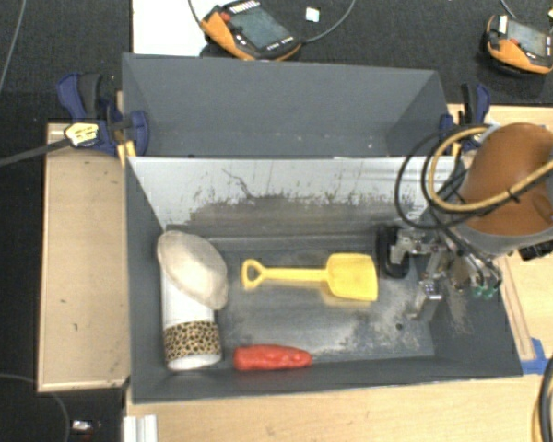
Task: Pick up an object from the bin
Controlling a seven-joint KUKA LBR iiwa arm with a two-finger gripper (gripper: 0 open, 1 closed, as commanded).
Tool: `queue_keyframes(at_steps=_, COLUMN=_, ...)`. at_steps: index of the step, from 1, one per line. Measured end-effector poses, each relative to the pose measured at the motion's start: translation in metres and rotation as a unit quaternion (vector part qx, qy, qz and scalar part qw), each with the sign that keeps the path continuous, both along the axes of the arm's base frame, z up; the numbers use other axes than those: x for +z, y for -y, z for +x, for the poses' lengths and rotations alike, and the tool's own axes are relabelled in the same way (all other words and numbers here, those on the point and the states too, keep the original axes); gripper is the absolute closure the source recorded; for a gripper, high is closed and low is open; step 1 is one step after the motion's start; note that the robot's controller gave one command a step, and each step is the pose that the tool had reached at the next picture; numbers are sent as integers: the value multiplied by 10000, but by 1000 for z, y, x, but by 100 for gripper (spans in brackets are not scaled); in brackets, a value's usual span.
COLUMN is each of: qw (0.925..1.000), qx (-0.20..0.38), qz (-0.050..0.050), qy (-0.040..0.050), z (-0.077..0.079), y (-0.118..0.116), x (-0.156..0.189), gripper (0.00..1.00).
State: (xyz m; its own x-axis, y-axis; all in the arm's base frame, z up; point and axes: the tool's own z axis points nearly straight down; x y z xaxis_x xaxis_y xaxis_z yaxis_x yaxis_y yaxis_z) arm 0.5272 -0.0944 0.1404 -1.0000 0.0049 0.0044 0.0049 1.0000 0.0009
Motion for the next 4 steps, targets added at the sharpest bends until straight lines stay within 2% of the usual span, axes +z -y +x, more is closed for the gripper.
queue_keyframes(at_steps=1, qw=10000, qx=28, qz=-6, qy=36, z=2, y=0, x=4, gripper=0)
queue_keyframes(at_steps=2, qw=9982, qx=-607, qz=0, qy=36, z=18, y=-64, x=-70, gripper=0)
queue_keyframes(at_steps=3, qw=9998, qx=-160, qz=-18, qy=80, z=47, y=-77, x=10, gripper=0)
queue_keyframes(at_steps=4, qw=9989, qx=476, qz=5, qy=-9, z=26, y=-164, x=-40, gripper=0)
